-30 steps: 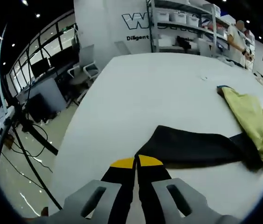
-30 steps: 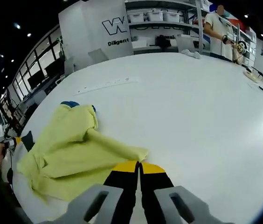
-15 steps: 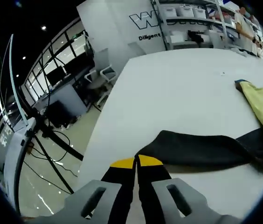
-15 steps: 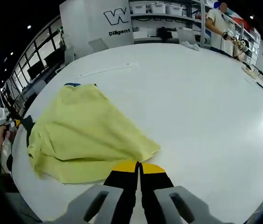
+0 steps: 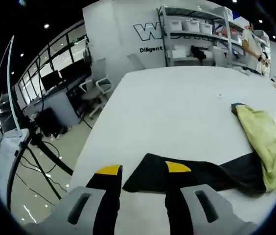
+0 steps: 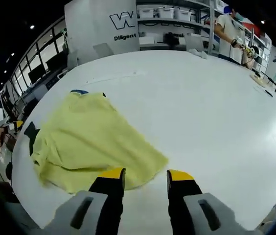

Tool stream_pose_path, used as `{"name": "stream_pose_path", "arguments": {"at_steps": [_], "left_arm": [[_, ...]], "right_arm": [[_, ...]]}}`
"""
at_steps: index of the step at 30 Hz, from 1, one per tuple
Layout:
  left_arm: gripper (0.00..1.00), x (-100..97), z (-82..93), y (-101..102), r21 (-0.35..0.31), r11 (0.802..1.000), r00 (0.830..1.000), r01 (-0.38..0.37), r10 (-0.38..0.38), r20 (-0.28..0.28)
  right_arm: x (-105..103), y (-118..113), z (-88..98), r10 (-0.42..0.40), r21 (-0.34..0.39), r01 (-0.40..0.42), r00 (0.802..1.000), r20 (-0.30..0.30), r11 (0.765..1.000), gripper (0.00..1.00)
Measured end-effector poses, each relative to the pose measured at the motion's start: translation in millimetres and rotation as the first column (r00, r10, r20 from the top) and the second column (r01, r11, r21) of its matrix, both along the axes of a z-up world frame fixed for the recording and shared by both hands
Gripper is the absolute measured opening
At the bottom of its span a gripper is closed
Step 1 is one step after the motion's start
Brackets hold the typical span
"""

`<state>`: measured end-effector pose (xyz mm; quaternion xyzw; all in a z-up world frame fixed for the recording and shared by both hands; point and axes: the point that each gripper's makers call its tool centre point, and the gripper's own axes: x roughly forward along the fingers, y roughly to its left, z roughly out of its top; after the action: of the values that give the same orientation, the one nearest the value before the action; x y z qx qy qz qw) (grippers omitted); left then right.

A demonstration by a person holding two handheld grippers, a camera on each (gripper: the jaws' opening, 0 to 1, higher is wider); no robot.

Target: Fold the garment on the visible template until the final outline fits inside the template.

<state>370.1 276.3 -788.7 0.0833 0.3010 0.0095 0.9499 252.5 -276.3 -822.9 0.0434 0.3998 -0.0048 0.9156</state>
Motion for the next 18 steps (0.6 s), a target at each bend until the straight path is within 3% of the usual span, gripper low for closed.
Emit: {"name": "stream_pose_path", "arguments": {"at_steps": [1,2,3,7,13,16,18], "left_arm": [[0.39,-0.1,0.0,-11.0,-0.019,0.999,0.999,0.039,-0.039,-0.002],[0.38,0.3,-1.4,-28.8,-0.078,0.992,0.995,0.095,-0.096,-0.004],[0.37,-0.4,-1.5,-38.2,-0.118,0.987,0.994,0.109,-0.110,-0.003],[0.40,-4.7,-3.4,-72.7,-0.069,0.964,0.965,0.258,-0.260,-0.020],[0.42,-11.9,-4.7,-121.1,-0.123,0.914,0.920,0.387,-0.392,-0.015],[0.42,-13.7,-4.3,-135.1,-0.143,0.896,0.904,0.421,-0.427,-0.011],[0.44,-15.9,-7.1,-150.7,-0.141,0.870,0.877,0.473,-0.480,-0.014]], "right_arm": [[4.9,2.2,2.7,0.015,0.000,-0.015,1.000,0.014,1.000,0.30],[8.8,5.7,4.6,0.029,0.007,-0.029,0.999,0.018,1.000,0.29],[15.3,10.7,7.3,0.046,0.015,-0.046,0.999,0.029,0.999,0.30],[37.8,30.1,15.7,0.124,0.014,-0.125,0.991,0.060,0.992,0.35],[62.8,55.1,18.1,0.176,0.060,-0.181,0.981,0.084,0.982,0.39],[72.7,65.9,16.7,0.198,0.079,-0.206,0.976,0.093,0.975,0.42],[80.5,73.1,13.1,0.215,0.096,-0.224,0.972,0.095,0.970,0.46]]}}
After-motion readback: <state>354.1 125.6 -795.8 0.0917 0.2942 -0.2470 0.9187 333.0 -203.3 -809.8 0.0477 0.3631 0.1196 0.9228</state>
